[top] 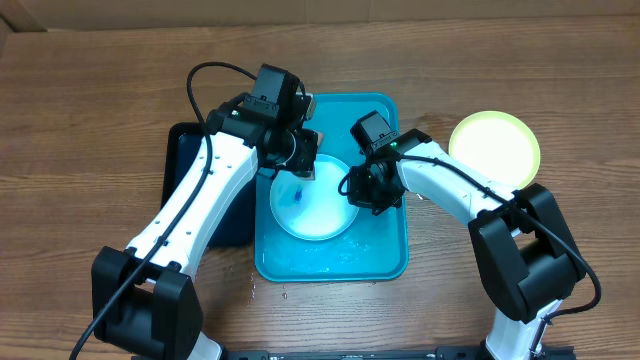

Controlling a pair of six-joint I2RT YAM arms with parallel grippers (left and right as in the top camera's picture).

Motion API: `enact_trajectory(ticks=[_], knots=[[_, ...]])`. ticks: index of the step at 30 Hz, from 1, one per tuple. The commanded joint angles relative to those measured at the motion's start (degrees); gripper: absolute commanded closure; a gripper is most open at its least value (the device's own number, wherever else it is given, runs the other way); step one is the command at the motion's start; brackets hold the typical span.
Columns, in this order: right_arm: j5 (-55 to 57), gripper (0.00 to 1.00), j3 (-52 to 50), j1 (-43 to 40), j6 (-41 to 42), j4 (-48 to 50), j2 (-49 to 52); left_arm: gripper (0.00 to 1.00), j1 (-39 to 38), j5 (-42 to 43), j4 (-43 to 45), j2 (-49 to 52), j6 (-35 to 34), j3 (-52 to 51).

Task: Clean dirty plates on tray and stack at the side
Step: 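Lift the sponge and bring it over the white plate, then scrub the blue stain with the sponge while the right gripper holds the plate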

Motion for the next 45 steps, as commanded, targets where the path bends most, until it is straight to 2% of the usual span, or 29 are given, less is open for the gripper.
enact_trajectory(ticks=[1,7,12,19,32,37,40,45], knots=[[-0.33,0.81,-0.37,0.24,-0.2,0.83,-0.11,0.96,-0.28,0.2,-0.98,0.48,-1.9,-0.17],[-0.39,0.8,-0.37,0.24,-0.2,1.03,-0.11,0.96,-0.28,-0.26,-4.31,0.7,-3.17,-0.22],[-0.44,0.89,-0.37,0.24,-0.15,-0.33,-0.11,0.96,-0.31,-0.22,-4.96,1.33,-3.17,-0.5],[-0.63,0.89,-0.37,0.24,-0.11,-0.7,-0.11,0.96,-0.28,-0.28,-3.78,1.42,-3.15,-2.91],[-1.49,0.89,-0.37,0.24,1.16,-1.53,-0.11,0.96,-0.28,-2.03,3.91,1.44,-2.05,-7.85],[-1.46,0.91,-0.37,0.24,1.14,-1.11,-0.11,0.96,-0.31,-2.01,4.28,1.62,-2.05,-8.04],[-1.44,0.96,-0.37,0.24,1.14,0.15,-0.11,0.96,-0.31,-1.99,4.24,2.1,-2.05,-8.04],[-1.44,0.96,-0.37,0.24,1.14,1.05,-0.11,0.96,-0.5,-2.01,3.89,4.02,-1.62,-8.04]])
